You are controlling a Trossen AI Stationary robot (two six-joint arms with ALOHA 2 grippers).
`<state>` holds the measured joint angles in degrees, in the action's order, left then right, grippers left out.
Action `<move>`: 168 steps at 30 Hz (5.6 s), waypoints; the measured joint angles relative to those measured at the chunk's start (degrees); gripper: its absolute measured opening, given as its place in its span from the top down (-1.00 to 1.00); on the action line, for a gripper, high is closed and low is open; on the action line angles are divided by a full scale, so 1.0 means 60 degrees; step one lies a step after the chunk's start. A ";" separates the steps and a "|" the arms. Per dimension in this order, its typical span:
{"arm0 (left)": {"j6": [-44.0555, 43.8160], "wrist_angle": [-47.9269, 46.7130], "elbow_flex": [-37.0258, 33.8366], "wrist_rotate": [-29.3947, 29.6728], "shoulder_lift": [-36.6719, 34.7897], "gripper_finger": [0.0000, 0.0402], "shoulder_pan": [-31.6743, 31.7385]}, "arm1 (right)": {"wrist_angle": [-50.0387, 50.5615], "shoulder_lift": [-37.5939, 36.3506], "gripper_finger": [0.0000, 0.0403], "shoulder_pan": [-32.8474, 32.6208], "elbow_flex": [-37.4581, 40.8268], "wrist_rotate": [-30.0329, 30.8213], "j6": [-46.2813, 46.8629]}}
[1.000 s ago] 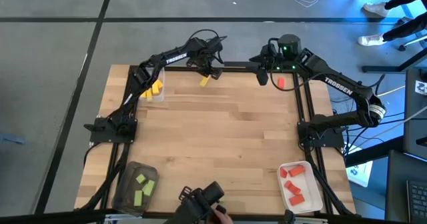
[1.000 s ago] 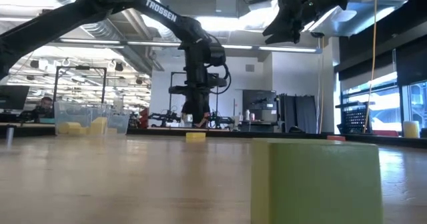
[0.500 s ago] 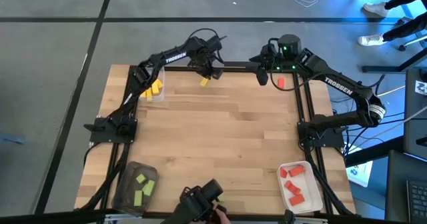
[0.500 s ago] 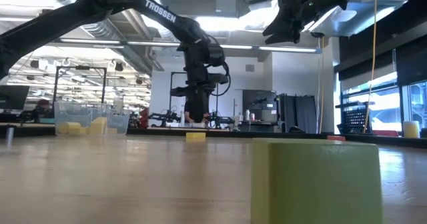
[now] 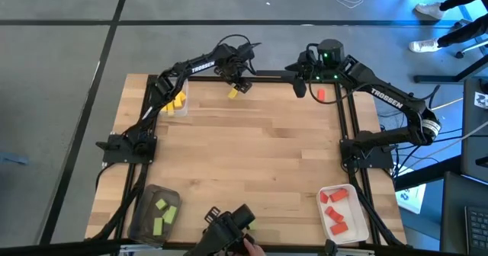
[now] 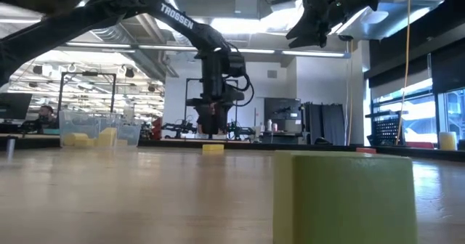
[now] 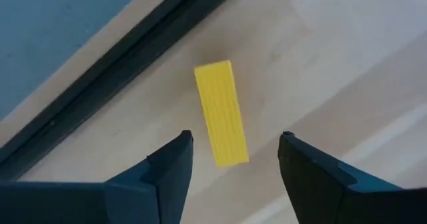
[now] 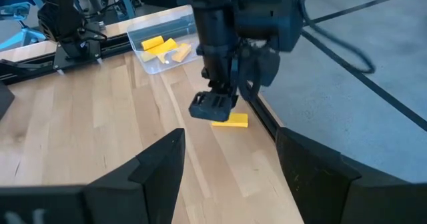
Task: Sort & place blocks by color
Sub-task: Put the yellow block into the transparent bin
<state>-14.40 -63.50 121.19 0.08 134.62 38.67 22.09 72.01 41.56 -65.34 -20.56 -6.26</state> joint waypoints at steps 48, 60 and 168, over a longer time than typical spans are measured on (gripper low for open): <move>-0.0071 0.0477 -0.0018 -0.1831 0.1064 0.08 0.0438 | 0.0000 0.0000 -0.17 -0.0004 0.0000 -0.0004 -0.0004; -0.0331 0.0492 -0.0018 -0.2273 0.1072 0.55 0.0389 | -0.0002 0.0000 -0.17 -0.0002 0.0000 -0.0004 0.0004; -0.1040 -0.3797 -0.6579 0.2572 -0.4267 0.43 0.3097 | -0.0094 0.0000 -0.17 -0.0018 0.0000 -0.1260 -0.0076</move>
<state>-20.64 -86.28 81.71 15.52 109.02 57.25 21.52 72.01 41.45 -65.34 -28.11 -6.72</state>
